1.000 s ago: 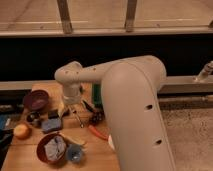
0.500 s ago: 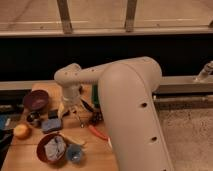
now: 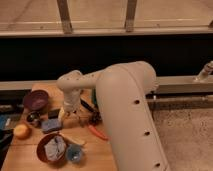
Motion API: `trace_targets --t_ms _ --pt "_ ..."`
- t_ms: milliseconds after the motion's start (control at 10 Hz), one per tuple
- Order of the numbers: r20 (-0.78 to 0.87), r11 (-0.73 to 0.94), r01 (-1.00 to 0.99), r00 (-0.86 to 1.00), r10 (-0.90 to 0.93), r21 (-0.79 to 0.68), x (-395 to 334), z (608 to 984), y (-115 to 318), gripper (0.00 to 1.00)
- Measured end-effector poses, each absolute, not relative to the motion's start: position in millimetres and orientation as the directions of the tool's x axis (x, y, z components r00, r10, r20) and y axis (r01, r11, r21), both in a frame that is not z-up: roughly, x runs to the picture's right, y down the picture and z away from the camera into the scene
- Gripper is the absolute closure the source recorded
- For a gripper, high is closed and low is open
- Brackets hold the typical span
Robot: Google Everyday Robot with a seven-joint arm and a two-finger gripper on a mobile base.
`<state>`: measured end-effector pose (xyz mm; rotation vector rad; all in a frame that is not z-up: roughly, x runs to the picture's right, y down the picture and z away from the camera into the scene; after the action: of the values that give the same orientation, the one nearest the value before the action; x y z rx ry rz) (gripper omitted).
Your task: Place fork in purple bowl
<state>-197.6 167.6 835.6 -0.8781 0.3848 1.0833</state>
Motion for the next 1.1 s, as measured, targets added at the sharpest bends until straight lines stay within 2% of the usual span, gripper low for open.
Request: trace_targets --t_ms 500,1100 --pt "-0.628 0.293 -0.851 0.521 0.578 -0.436 -194 852 168 0.23" --pt "-0.624 0.285 -0.853 0.516 0.587 -0.438 -175 876 160 0.23"
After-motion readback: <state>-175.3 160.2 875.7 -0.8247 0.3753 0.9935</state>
